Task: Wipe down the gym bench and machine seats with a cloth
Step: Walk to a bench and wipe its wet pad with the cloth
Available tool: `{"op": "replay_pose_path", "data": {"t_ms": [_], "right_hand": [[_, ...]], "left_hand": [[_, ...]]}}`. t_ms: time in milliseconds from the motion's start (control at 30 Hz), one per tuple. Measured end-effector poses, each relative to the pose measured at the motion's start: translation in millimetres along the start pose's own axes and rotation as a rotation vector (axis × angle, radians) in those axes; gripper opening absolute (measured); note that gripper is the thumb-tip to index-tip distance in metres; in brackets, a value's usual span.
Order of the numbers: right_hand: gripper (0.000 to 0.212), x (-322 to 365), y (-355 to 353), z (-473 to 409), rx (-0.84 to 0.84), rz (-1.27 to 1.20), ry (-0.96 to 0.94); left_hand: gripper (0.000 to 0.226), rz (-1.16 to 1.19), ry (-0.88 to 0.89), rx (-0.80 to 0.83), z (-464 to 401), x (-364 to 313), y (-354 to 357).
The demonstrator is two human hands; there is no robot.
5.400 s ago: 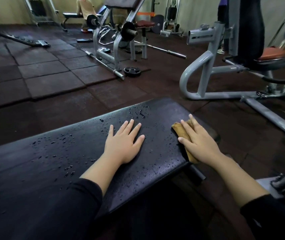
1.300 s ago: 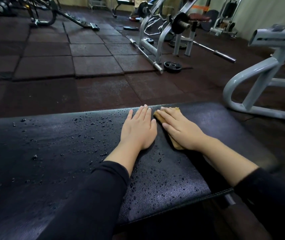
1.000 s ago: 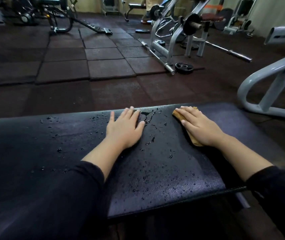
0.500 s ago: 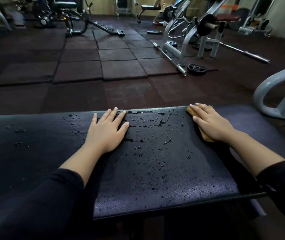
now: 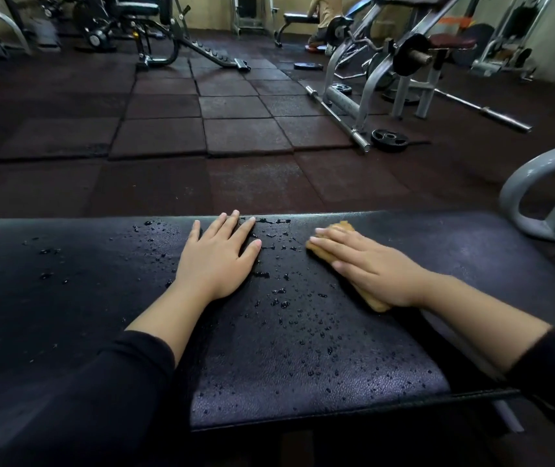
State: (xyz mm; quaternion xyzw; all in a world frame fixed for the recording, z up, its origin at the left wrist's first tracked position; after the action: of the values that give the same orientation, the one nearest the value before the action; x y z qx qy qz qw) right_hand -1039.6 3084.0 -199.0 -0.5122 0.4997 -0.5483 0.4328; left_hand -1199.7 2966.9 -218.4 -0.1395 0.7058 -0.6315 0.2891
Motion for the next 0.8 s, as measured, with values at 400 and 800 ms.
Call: {"op": "replay_pose_path", "data": {"t_ms": [400,800], "right_hand": [[0.048,-1,7,-94,-0.034,0.042,0.244],[0.047,-63,-5,-38,0.016,-0.03,0.213]], "left_hand": [[0.055,0.015,-0.007,-0.011,-2,2,-1],[0.053,0.057,-0.009,-0.031,-3,3,-3]]}}
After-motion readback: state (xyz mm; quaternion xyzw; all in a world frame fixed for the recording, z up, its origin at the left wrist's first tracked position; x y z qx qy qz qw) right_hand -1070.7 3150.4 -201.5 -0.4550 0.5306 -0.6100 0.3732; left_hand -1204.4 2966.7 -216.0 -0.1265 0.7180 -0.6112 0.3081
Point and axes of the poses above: each hand's wrist, its own z-axis away from the middle knuckle, its own y-axis out of the palm, x = y × z, the point moved 10 cm from there along -z, towards the middle knuckle, and after that the axes turned 4 degrees about z, right-handed, at the moved point
